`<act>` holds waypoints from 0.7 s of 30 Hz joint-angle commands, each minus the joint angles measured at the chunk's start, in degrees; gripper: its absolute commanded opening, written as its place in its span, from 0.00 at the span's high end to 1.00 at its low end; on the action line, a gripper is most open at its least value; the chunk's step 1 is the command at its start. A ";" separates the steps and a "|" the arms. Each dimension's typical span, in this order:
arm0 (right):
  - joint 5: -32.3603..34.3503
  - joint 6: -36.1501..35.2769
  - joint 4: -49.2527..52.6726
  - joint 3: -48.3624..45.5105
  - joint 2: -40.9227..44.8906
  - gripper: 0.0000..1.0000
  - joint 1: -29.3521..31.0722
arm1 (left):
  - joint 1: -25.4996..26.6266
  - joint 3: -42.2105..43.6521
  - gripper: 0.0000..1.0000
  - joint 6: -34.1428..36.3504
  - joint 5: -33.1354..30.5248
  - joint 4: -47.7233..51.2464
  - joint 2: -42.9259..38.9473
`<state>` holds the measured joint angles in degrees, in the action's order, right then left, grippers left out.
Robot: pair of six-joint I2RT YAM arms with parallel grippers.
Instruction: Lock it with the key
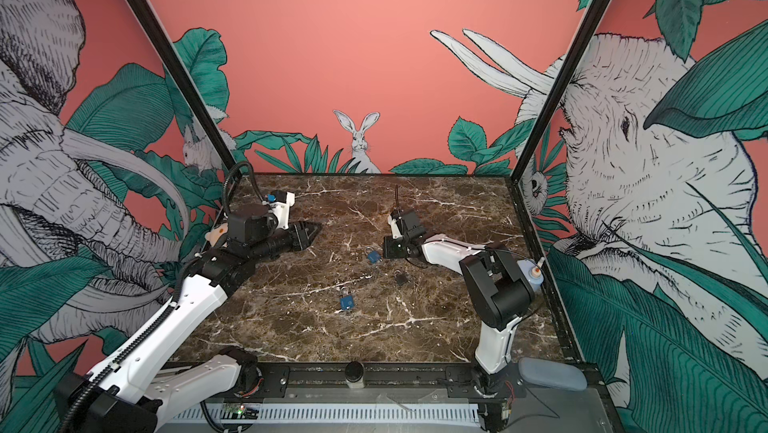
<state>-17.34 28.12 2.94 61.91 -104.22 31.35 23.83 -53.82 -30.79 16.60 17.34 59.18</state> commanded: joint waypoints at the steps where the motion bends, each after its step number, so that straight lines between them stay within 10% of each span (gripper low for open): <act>1: 0.41 -0.07 -2.06 1.13 -1.09 1.00 0.70 | -0.35 0.91 0.64 0.64 -0.96 1.21 -0.45; 21: -0.29 0.37 -2.90 0.82 -3.88 0.89 1.54 | -0.64 1.59 0.64 0.20 -1.04 0.92 -0.37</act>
<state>-17.39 28.34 1.48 62.13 -107.18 32.51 23.57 -52.75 -30.81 15.97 17.69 59.31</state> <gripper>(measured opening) 0.105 0.357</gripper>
